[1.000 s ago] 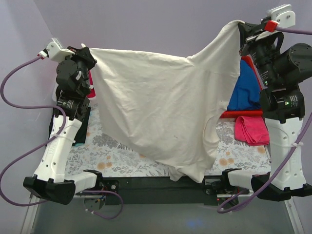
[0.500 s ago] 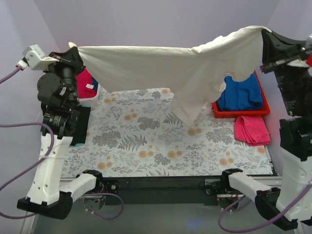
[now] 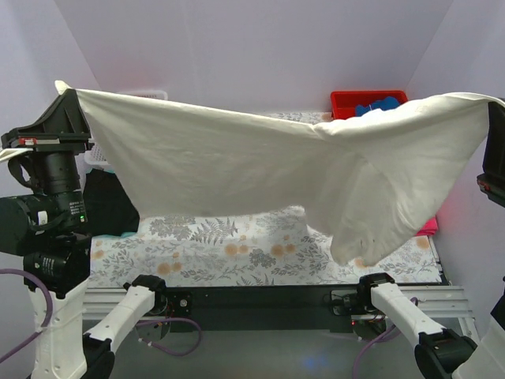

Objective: Fold and stack the t-shirts
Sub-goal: Flatten out the tshirt

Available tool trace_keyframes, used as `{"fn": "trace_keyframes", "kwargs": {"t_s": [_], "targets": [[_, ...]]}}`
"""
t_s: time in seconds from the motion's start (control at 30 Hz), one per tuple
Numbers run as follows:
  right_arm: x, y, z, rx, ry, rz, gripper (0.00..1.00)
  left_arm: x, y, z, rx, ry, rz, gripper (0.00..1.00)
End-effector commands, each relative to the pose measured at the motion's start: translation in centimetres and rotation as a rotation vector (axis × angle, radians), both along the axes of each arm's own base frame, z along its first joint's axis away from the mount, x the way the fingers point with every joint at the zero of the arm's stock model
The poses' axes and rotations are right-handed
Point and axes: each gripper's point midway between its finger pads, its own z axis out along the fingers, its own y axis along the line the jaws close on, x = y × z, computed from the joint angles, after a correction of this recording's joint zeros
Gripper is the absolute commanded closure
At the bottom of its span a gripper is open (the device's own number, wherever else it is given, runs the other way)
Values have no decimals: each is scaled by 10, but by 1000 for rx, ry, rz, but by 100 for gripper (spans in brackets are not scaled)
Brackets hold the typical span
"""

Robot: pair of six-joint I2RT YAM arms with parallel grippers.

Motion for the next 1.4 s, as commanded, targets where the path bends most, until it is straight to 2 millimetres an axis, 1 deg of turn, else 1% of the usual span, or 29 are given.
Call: {"fn": "trace_keyframes", "kwargs": {"t_s": [0.0, 0.03, 0.13, 0.17, 0.23, 0.27, 0.33, 0.37, 0.4, 0.43, 0.47, 0.5, 0.53, 0.6, 0.63, 0.67, 0.7, 0.73, 0.77, 0.8, 0.83, 0.87, 0.93, 0.97, 1.0, 1.03, 1.07, 1.13, 1.37], "targets": [[-4, 2, 16, 8, -47, 11, 99, 9, -5, 3, 54, 19, 6, 100], [-3, 2, 20, 9, -59, 12, 99, 18, -7, 6, 62, 25, 8, 100], [24, 9, 27, 4, -56, 17, 99, 38, -11, 11, 72, 31, 10, 100], [50, 13, 25, 3, -24, 9, 99, 59, -16, 9, 80, 57, 9, 100], [84, 17, 21, 3, 12, -5, 99, 85, -23, 2, 90, 91, 7, 100], [121, 22, 10, 0, 70, -18, 99, 117, -30, -18, 98, 152, 1, 100], [160, 27, -6, -3, 116, -34, 99, 146, -35, -41, 93, 202, 6, 100], [209, 35, -44, -18, 227, -46, 99, 169, -40, -70, 92, 256, -1, 100], [231, 38, -66, -25, 279, -53, 99, 191, -44, -95, 87, 310, 0, 100], [248, 41, -77, -19, 273, -55, 99, 205, -47, -117, 84, 352, -1, 100], [275, 43, -101, -19, 325, -70, 99, 218, -49, -145, 82, 406, 1, 100], [304, 49, -148, -34, 423, -74, 99, 239, -53, -188, 62, 467, -2, 100], [318, 51, -161, -29, 433, -77, 99, 248, -53, -216, 53, 512, 10, 100], [363, 57, -227, -46, 566, -93, 99, 264, -55, -257, 27, 558, 20, 100], [376, 59, -242, -46, 586, -99, 99, 275, -54, -316, 22, 663, 46, 100], [403, 62, -279, -59, 658, -115, 99, 283, -55, -341, 18, 700, 54, 100], [416, 62, -297, -62, 685, -124, 99, 291, -57, -358, 10, 700, 55, 100], [429, 65, -313, -73, 711, -131, 99, 304, -57, -409, 10, 791, 75, 100], [453, 68, -351, -92, 781, -138, 99, 312, -59, -427, 9, 812, 78, 100], [466, 67, -367, -97, 806, -148, 99, 323, -61, -435, 8, 804, 79, 100], [479, 67, -367, -94, 802, -155, 99, 336, -63, -445, 7, 813, 85, 100], [498, 69, -402, -109, 862, -160, 99, 347, -63, -480, 22, 866, 111, 100], [518, 67, -411, -105, 872, -163, 99, 368, -65, -495, 25, 864, 125, 100], [530, 68, -434, -107, 909, -163, 99, 383, -66, -510, 53, 876, 138, 100], [537, 65, -440, -102, 919, -165, 99, 394, -67, -509, 56, 863, 146, 100], [545, 65, -459, -106, 951, -163, 99, 401, -67, -511, 64, 862, 157, 100], [551, 65, -453, -98, 937, -159, 99, 414, -68, -501, 72, 834, 163, 100], [562, 61, -469, -91, 965, -160, 99, 423, -64, -508, 82, 826, 195, 100], [571, 50, -465, -79, 962, -171, 99, 444, -52, -463, 75, 671, 273, 100]]}}
